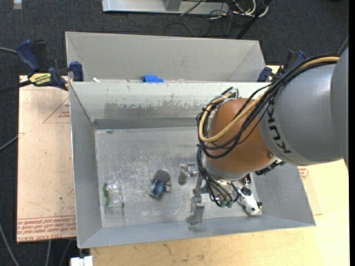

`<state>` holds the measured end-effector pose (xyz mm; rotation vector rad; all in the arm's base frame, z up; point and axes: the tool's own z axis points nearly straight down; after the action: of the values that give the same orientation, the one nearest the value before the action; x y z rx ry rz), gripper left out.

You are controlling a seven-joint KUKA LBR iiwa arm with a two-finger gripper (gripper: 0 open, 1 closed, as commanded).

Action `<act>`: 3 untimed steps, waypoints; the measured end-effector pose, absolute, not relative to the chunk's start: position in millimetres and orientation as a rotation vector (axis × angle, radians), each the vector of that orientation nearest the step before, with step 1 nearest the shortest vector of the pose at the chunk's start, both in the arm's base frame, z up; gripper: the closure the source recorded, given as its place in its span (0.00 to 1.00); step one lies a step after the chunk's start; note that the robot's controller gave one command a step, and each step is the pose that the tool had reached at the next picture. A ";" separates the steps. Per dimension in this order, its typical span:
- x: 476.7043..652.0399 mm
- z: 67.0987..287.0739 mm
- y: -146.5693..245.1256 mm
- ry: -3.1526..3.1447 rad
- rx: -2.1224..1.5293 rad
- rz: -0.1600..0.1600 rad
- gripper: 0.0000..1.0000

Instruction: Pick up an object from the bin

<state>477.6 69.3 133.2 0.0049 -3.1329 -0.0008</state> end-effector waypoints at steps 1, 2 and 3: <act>479.3 137.4 69.1 -3.141 0.001 -0.002 0.00; 498.0 113.8 69.6 -3.144 0.155 -0.002 0.00; 517.2 84.2 92.4 -3.132 0.226 -0.001 0.00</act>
Offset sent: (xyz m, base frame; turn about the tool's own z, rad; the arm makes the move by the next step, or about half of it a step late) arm 0.0431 -0.0011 -0.0632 -0.2333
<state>517.2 92.4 84.2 0.2261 -3.1319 -0.0013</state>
